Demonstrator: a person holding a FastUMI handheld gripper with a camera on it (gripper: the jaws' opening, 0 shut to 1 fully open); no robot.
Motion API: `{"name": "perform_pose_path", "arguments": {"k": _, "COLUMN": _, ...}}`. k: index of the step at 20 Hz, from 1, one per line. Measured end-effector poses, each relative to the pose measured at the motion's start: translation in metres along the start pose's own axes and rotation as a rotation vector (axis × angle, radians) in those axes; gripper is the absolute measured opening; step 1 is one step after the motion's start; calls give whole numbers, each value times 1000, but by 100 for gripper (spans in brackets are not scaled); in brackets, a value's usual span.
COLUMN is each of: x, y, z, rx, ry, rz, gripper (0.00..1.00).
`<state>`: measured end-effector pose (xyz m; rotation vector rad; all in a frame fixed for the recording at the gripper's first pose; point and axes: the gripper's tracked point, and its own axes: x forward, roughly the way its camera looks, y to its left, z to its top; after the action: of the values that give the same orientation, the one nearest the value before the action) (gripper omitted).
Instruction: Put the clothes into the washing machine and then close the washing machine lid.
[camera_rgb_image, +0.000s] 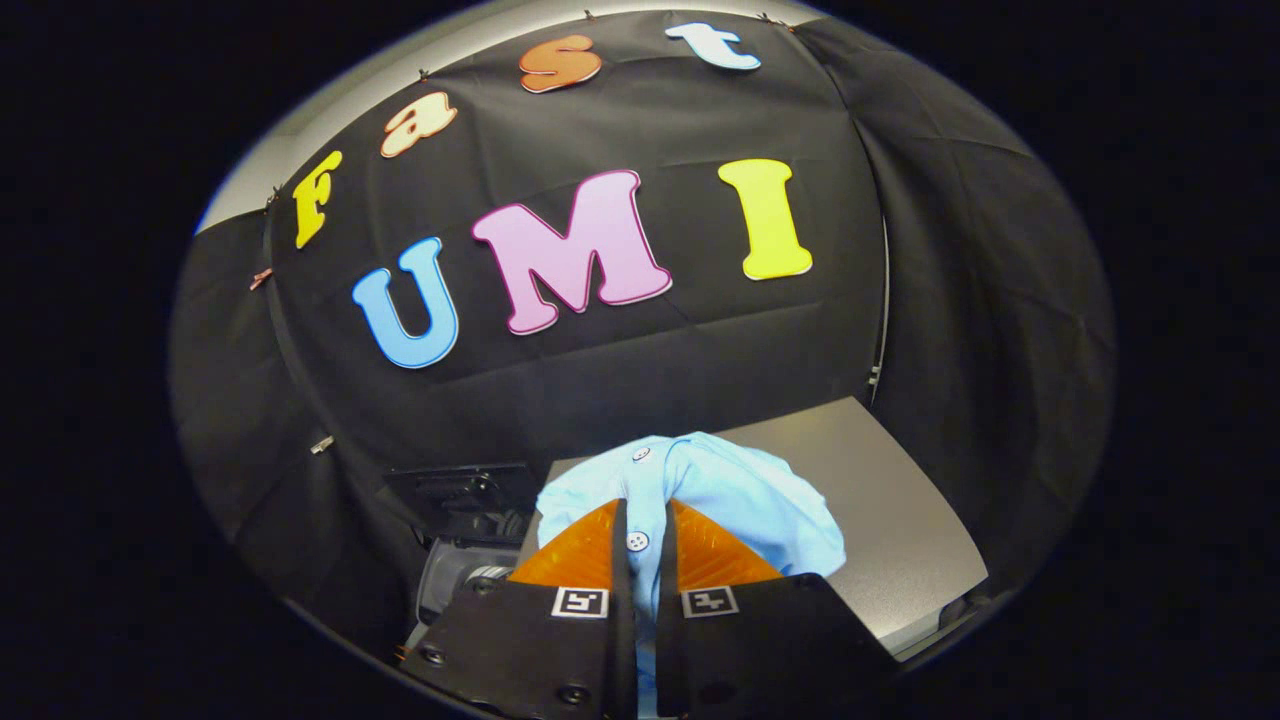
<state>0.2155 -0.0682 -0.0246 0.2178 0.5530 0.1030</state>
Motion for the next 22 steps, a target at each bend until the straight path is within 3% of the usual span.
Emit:
{"name": "perform_pose_path", "arguments": {"k": 11, "x": -69, "y": 167, "z": 23, "rx": -90, "ry": -116, "rz": 216, "gripper": 12}}
{"name": "perform_pose_path", "arguments": {"k": 22, "x": -37, "y": 320, "z": -25, "rx": -91, "ry": -79, "rz": 369, "gripper": 12}}
